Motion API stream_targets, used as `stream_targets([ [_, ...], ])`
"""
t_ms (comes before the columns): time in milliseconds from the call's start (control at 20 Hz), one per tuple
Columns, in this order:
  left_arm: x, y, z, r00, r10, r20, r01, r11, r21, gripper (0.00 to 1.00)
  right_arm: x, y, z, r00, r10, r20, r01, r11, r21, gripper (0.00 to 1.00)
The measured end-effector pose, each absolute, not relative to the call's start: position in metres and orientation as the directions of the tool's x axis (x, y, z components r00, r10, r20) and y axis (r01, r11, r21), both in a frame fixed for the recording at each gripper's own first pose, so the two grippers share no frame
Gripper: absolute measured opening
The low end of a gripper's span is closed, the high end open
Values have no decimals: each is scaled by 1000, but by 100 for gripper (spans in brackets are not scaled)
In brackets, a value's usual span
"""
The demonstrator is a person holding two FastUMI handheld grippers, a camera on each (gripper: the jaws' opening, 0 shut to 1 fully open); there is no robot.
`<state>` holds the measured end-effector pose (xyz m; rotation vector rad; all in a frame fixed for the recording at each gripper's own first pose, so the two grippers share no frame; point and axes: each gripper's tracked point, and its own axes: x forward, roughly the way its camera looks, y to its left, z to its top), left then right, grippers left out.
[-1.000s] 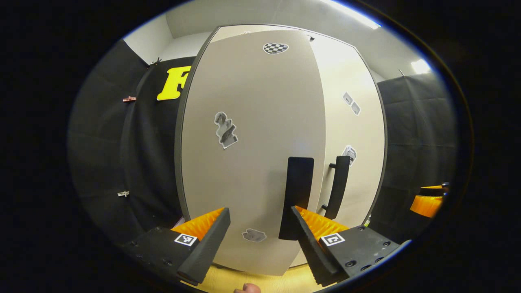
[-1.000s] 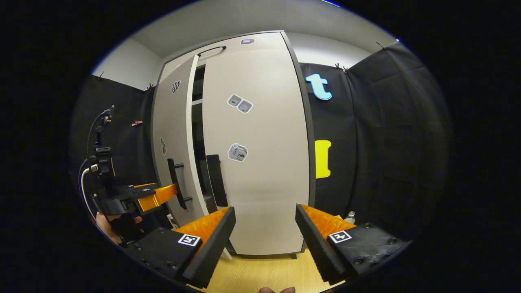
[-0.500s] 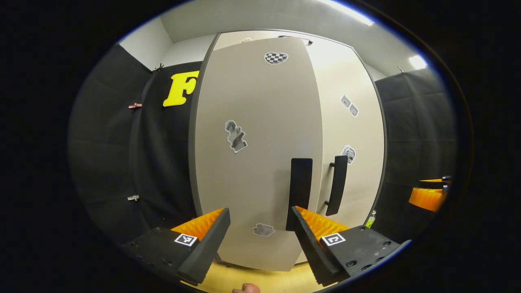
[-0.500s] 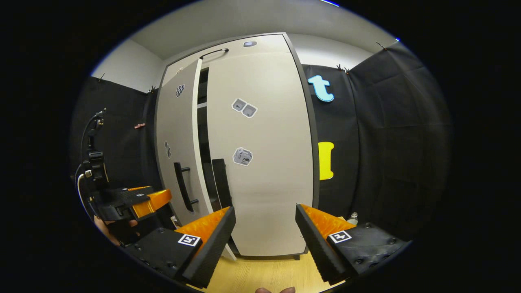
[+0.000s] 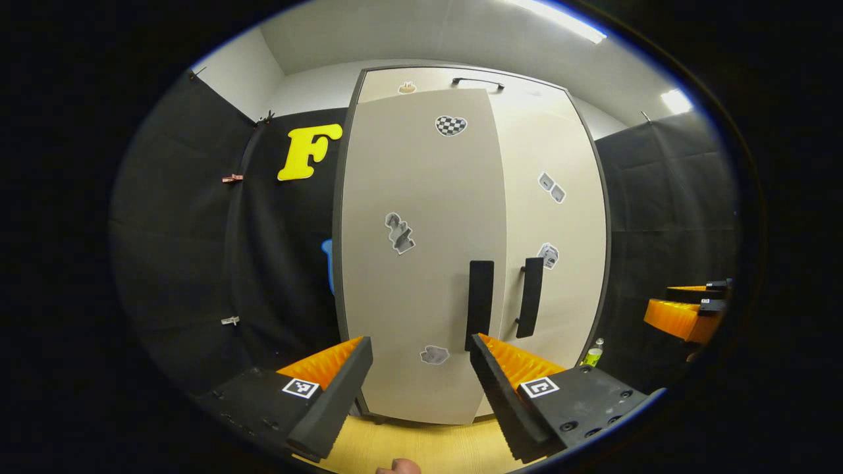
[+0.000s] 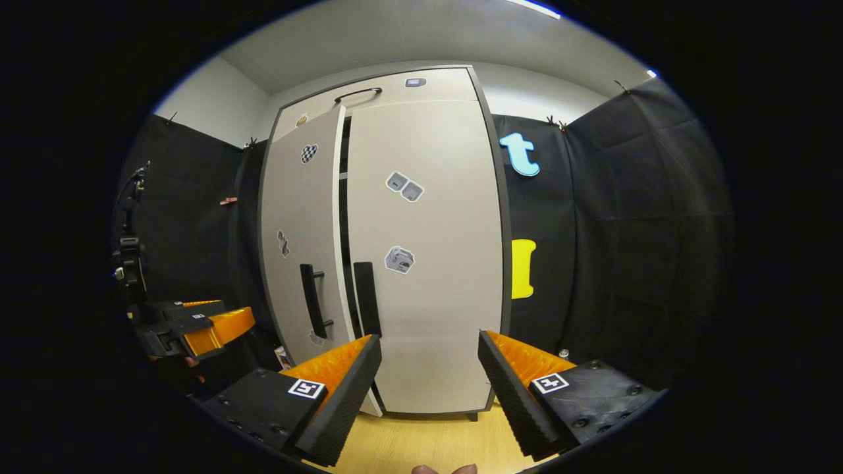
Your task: Grab one shoe with the right hand and put it into the shoe cabinet, grab the other shoe with the left hand and put it into the shoe cabinet; then close the right door with the right hand and the left door with the left hand.
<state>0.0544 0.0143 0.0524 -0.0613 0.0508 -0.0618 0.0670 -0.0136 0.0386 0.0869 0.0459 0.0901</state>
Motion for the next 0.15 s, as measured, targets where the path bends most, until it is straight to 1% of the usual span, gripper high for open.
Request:
stream_targets([
  [100,42,18,55,998,-52,-44,50,998,-44,97,62,-17,42,997,72,-30,-69,994,82,98],
  [150,37,19,56,998,-47,-42,45,998,-39,95,61,-16,41,997,70,-32,-67,994,81,98],
])
